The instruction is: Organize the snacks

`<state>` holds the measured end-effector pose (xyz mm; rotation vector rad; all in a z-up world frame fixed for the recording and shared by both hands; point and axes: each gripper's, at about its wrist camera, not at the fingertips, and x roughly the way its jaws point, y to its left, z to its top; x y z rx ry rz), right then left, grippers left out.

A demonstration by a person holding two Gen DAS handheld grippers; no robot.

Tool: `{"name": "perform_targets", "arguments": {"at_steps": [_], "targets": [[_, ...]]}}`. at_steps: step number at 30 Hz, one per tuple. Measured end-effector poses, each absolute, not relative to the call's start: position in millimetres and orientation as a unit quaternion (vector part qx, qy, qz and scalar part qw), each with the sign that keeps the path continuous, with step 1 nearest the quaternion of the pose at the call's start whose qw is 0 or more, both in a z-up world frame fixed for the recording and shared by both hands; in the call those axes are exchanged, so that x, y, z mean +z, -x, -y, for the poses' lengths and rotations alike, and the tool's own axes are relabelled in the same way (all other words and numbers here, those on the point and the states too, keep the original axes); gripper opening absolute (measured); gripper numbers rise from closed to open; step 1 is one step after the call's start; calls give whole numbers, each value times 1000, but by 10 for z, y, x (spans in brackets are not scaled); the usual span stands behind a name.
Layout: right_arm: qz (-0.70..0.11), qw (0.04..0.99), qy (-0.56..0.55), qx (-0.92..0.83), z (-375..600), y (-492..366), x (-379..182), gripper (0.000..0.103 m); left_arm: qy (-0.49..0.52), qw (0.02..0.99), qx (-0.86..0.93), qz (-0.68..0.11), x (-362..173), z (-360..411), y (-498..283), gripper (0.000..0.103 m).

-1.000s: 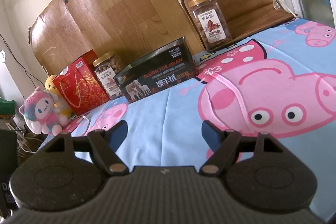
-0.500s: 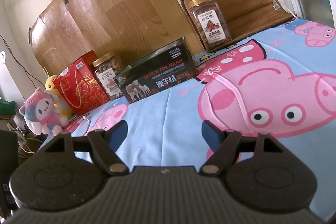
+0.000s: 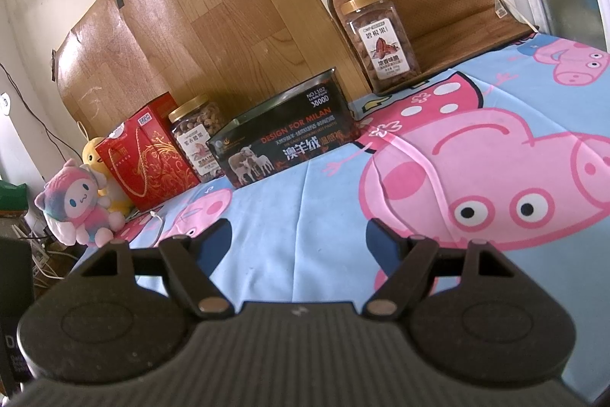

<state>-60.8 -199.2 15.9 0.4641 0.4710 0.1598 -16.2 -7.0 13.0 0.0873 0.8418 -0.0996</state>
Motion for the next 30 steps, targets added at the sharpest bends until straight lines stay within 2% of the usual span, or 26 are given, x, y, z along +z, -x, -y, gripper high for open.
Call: {"name": "perform_targets", "arguments": {"at_steps": [30], "targets": [[-230,943,-228,79,1995,610,158,80,-65,917,-37,-392,149,135,195,103]]}}
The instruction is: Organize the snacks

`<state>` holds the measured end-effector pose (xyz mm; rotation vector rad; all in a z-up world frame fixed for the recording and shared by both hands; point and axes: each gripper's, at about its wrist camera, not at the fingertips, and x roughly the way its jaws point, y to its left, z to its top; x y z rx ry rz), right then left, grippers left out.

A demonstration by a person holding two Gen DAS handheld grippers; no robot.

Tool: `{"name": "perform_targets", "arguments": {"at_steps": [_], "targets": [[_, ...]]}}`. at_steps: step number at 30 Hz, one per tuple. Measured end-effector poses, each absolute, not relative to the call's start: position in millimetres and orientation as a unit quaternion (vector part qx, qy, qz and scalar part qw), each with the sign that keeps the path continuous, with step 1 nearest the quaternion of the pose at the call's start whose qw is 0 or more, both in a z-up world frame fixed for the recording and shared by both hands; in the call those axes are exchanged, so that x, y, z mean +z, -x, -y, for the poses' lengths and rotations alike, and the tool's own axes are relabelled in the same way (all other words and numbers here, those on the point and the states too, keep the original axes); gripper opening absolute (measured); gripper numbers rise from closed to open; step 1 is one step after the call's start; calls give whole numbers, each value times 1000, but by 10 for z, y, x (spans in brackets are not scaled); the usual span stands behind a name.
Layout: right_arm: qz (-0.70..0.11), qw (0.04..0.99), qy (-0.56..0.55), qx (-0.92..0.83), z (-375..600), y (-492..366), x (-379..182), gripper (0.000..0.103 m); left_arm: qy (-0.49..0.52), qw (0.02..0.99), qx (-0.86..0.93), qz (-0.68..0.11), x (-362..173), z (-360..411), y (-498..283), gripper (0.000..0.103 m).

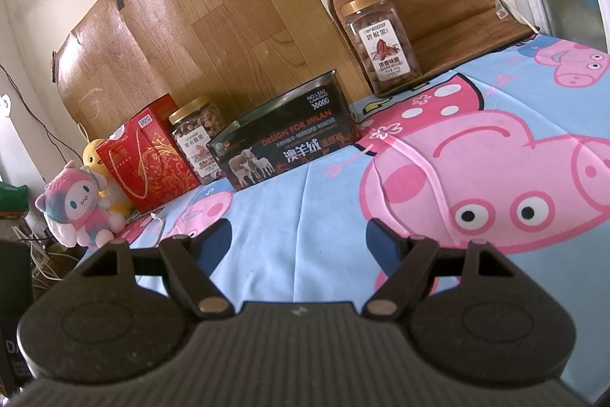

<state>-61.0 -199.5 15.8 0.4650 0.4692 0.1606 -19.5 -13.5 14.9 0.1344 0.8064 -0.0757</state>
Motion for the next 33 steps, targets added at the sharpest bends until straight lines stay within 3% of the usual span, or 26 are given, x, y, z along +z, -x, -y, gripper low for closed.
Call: {"name": "perform_targets", "arguments": {"at_steps": [21,33], "targets": [[-214,948,-223,75,1986,653,205,80,-86,937,1,-340,246,95,271,103],[-215,948,-223,74,1976,674,199,80,-88,929,-7,-359,206,125,259,103]]}}
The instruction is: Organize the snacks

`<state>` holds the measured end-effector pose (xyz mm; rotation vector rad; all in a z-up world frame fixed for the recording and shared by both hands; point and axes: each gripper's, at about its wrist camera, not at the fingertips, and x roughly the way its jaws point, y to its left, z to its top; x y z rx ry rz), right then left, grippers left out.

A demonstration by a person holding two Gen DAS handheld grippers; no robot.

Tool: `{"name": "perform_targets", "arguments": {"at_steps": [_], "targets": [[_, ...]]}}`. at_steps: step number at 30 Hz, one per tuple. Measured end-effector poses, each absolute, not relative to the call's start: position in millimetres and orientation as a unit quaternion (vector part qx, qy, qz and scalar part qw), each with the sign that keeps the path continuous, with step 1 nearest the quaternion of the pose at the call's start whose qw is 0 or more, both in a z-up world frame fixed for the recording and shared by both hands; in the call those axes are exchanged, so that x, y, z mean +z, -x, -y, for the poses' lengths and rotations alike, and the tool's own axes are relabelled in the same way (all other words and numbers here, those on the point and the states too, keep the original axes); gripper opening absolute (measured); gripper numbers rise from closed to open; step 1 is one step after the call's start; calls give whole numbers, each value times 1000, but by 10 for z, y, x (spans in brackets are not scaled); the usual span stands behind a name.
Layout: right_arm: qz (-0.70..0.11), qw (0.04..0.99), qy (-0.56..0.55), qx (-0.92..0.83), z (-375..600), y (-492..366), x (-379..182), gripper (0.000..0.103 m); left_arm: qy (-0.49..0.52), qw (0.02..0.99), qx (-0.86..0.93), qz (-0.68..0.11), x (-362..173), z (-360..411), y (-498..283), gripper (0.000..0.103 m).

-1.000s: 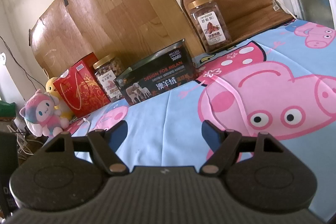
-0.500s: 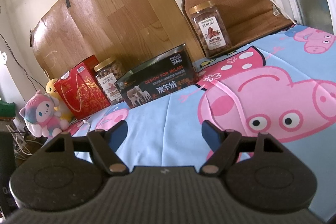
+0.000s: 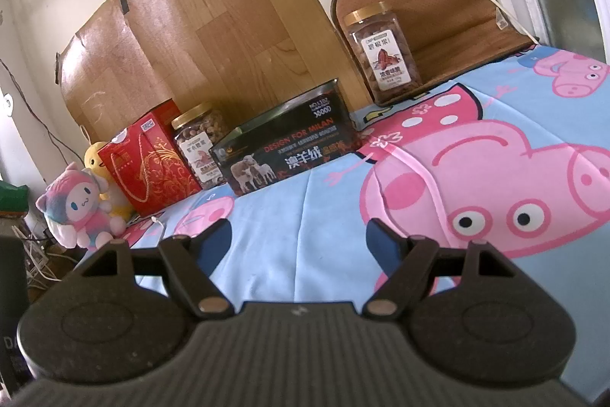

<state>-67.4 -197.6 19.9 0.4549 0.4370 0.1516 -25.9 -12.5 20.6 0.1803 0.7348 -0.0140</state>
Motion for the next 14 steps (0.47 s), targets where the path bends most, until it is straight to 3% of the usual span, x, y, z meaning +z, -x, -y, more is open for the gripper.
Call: {"name": "perform_targets", "arguments": {"at_steps": [14], "targets": [[-215,948,-224,74,1972,671,194,80,-75,929,-27,-361,212,113,266,103]]}}
